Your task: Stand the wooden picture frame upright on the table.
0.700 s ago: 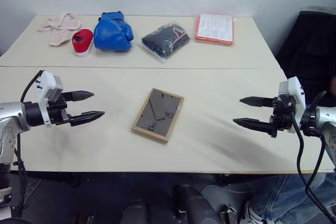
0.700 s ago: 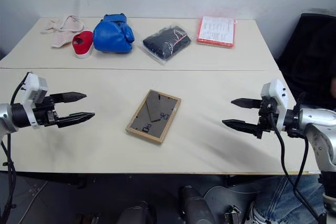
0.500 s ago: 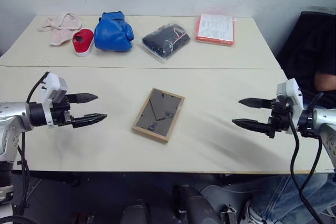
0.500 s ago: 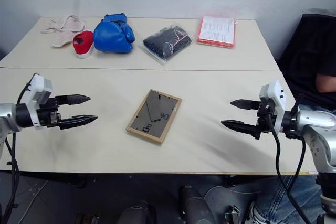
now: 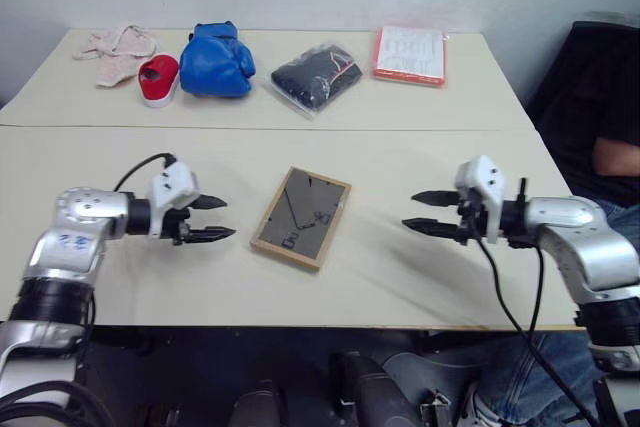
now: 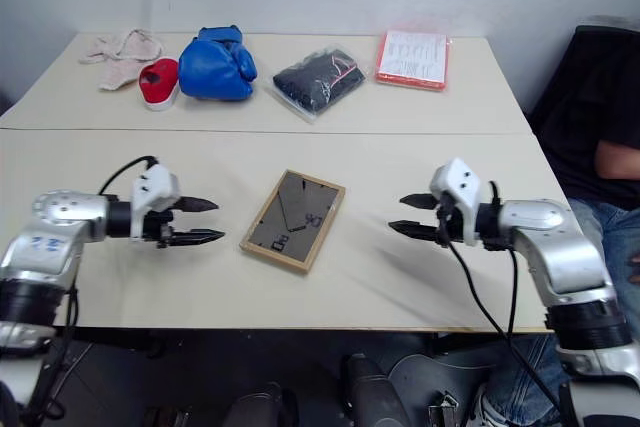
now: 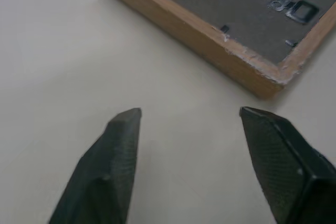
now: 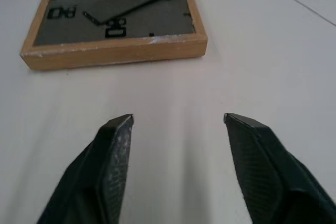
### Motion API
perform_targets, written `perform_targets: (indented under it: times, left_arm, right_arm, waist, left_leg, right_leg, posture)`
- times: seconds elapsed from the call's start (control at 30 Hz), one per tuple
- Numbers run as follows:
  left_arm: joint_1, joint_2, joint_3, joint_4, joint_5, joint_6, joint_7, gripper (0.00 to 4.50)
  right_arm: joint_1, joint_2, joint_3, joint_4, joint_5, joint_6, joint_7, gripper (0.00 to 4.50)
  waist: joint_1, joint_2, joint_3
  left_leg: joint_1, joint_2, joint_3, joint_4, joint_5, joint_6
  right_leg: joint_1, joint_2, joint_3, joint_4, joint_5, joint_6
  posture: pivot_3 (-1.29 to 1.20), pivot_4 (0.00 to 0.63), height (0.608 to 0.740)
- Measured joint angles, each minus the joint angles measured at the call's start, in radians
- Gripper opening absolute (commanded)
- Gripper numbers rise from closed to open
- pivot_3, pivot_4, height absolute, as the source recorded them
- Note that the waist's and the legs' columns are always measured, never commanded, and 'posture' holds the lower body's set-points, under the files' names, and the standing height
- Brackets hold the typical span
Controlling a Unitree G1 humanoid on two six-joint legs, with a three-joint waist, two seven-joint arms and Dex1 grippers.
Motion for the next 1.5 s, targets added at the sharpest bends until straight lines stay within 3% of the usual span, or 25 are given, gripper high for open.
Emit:
perform_targets:
  times: [0.17,0.23,0.43,0.7,0.83,0.93,1.23,1.5]
  left_arm:
    - [-0.090,-0.072,-0.055,0.083,0.050,-0.053,-0.021,0.67]
    - [-0.090,-0.095,-0.057,0.079,0.040,-0.032,-0.053,0.02]
    - [-0.015,-0.106,-0.060,-0.078,-0.027,0.111,-0.145,0.02]
    - [0.079,-0.129,-0.069,-0.175,-0.048,0.272,-0.052,0.02]
    - [0.053,-0.087,-0.012,-0.178,-0.136,0.590,-0.026,0.84]
    - [0.021,-0.060,0.024,-0.175,-0.232,0.872,-0.022,1.80]
    - [-0.067,-0.134,0.018,-0.164,-0.310,1.139,0.063,4.47]
    - [-0.124,-0.253,-0.008,-0.149,-0.313,1.169,0.156,4.47]
  right_arm:
    - [-0.080,0.071,0.091,0.097,-0.090,-0.075,0.004,0.01]
    - [-0.103,0.102,0.121,0.146,-0.132,-0.106,0.002,0.00]
    - [-0.158,0.191,0.179,0.250,-0.213,-0.155,-0.031,0.00]
    - [-0.185,0.199,0.187,0.268,-0.271,-0.188,-0.030,0.00]
    - [-0.182,0.128,0.199,0.179,-0.293,-0.221,0.042,0.00]
    - [-0.172,0.089,0.248,0.133,-0.358,-0.309,0.078,0.00]
    - [-0.168,0.096,0.326,0.140,-0.512,-0.456,0.063,0.00]
    - [-0.169,0.140,0.330,0.150,-0.549,-0.456,0.051,0.00]
  waist:
    - [-0.004,0.000,0.000]
    - [-0.005,0.000,0.000]
    - [-0.004,0.000,0.000]
    - [-0.004,0.000,0.000]
    - [-0.006,0.000,0.000]
    - [-0.006,0.000,0.000]
    - [0.000,0.001,-0.002]
    - [0.021,0.004,-0.006]
  left_leg:
    - [-0.001,0.001,0.001,0.000,0.003,-0.006]
    - [-0.001,0.001,0.001,0.000,0.003,-0.006]
    - [0.000,0.001,0.001,0.002,0.004,-0.007]
    - [0.000,0.001,0.000,0.007,0.003,-0.006]
    - [-0.001,0.001,-0.001,0.007,0.001,-0.002]
    - [0.000,0.001,-0.001,0.007,0.000,0.000]
    - [0.003,0.000,-0.002,0.010,0.003,-0.006]
    - [0.009,0.000,-0.004,0.012,0.001,-0.005]
  right_leg:
    - [-0.001,0.000,0.000,0.003,0.000,0.000]
    - [-0.001,0.000,0.000,0.003,0.000,0.000]
    - [0.000,0.000,0.000,0.004,0.000,0.000]
    - [0.000,0.000,0.000,0.006,0.000,0.000]
    - [0.000,0.000,0.000,0.006,0.000,0.000]
    - [0.001,0.000,0.000,0.006,0.000,0.000]
    - [0.004,0.000,0.000,0.006,0.000,0.000]
    - [0.013,-0.001,-0.001,0.004,0.000,0.000]
  posture:
    - [0.00,0.150,0.740]
    - [0.00,0.150,0.740]
    - [0.00,0.150,0.740]
    - [0.00,0.150,0.740]
    - [0.00,0.150,0.740]
    - [0.00,0.150,0.740]
    - [0.00,0.150,0.740]
    - [0.00,0.150,0.740]
